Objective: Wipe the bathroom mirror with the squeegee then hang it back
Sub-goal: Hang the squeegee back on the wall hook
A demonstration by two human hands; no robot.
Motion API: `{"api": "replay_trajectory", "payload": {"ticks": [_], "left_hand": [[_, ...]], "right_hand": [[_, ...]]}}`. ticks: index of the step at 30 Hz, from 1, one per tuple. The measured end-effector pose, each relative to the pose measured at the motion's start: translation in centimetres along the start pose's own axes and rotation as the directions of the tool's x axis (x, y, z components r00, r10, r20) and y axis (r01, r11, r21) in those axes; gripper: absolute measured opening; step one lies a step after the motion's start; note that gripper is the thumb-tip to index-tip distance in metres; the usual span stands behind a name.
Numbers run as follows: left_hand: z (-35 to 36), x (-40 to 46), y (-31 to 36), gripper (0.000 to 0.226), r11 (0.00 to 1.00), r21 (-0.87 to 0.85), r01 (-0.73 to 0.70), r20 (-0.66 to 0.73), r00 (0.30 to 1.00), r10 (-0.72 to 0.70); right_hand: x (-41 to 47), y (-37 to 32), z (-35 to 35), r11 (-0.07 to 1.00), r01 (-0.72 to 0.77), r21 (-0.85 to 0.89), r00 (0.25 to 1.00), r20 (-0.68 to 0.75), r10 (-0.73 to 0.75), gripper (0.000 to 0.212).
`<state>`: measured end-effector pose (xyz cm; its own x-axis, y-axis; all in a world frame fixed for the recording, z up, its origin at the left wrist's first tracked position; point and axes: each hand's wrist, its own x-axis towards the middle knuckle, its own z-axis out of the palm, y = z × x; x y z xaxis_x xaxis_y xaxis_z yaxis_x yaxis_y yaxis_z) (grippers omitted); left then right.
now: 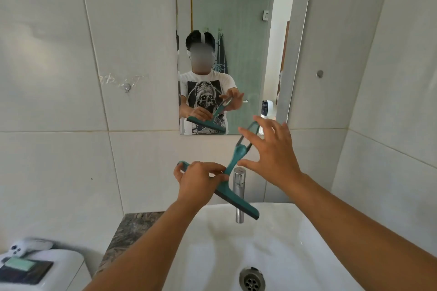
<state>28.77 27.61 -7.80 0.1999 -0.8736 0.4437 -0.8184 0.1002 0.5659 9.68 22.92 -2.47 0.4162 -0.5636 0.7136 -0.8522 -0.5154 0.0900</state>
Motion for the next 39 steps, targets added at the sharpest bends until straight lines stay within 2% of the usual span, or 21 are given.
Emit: {"api": "replay_trajectory", "payload": {"ticks": [2,3,5,7,12,16,19,22,28,32,35,39], "left_hand": [[0.2,-0.3,0.1,0.014,0.995,-0.079,0.068,-0.053,0.996,-0.072],[0.4,-0.4,0.3,0.013,0.990,-0.113,0.087,-0.074,0.993,-0.096],[0.9,-0.7,0.6,0.011,0.978,-0.168,0.122,-0.105,0.984,-0.141],[1.5,-0.8,1.2,0.010,0.966,-0.205,0.154,-0.121,0.976,-0.181],[3.4,-1.2,2.9,0.010,0.955,-0.236,0.182,-0.143,0.965,-0.219],[5.3,-1.3,4.2,0.014,0.954,-0.235,0.183,-0.135,0.966,-0.219],[6.6,-1.4,5.5,0.018,0.973,-0.165,0.163,-0.127,0.975,-0.185],[7.6,-0.9,7.4,0.028,0.978,-0.142,0.153,-0.105,0.980,-0.168],[9.9,2.8,11.9,0.030,0.974,-0.182,0.135,-0.078,0.985,-0.151],[12.6,5.7,16.1,0.026,0.961,-0.244,0.127,-0.063,0.987,-0.146],[13.6,6.1,16.9,0.027,0.964,-0.257,0.063,-0.113,0.989,-0.095],[16.0,9.6,20.2,0.029,0.958,-0.283,0.048,-0.113,0.990,-0.083]], "right_hand": [[-0.4,-0.8,0.4,0.970,-0.141,0.198,0.988,-0.042,0.152,0.083],[-0.6,-1.3,0.6,0.904,-0.235,0.358,0.968,-0.004,0.253,0.082],[-1.2,-2.3,1.0,0.658,-0.392,0.643,0.904,0.135,0.406,0.074],[-1.7,-3.1,1.2,0.483,-0.472,0.738,0.845,0.223,0.486,0.065],[-2.5,-3.1,2.3,0.297,-0.515,0.804,0.772,0.284,0.568,0.055],[-3.0,-1.9,2.3,0.283,-0.514,0.810,0.744,0.256,0.617,0.053],[-3.6,-0.1,2.2,0.275,-0.524,0.806,0.725,0.253,0.641,0.053],[-4.0,2.2,2.2,0.302,-0.542,0.784,0.718,0.245,0.652,0.051],[-4.6,7.0,1.5,0.331,-0.521,0.787,0.752,0.240,0.614,0.049],[-4.0,12.6,1.8,0.315,-0.511,0.800,0.750,0.236,0.618,0.049],[-3.9,13.9,2.0,0.323,-0.498,0.805,0.760,0.226,0.609,0.048],[-2.0,19.0,2.1,0.336,-0.473,0.814,0.772,0.200,0.604,0.049]]}}
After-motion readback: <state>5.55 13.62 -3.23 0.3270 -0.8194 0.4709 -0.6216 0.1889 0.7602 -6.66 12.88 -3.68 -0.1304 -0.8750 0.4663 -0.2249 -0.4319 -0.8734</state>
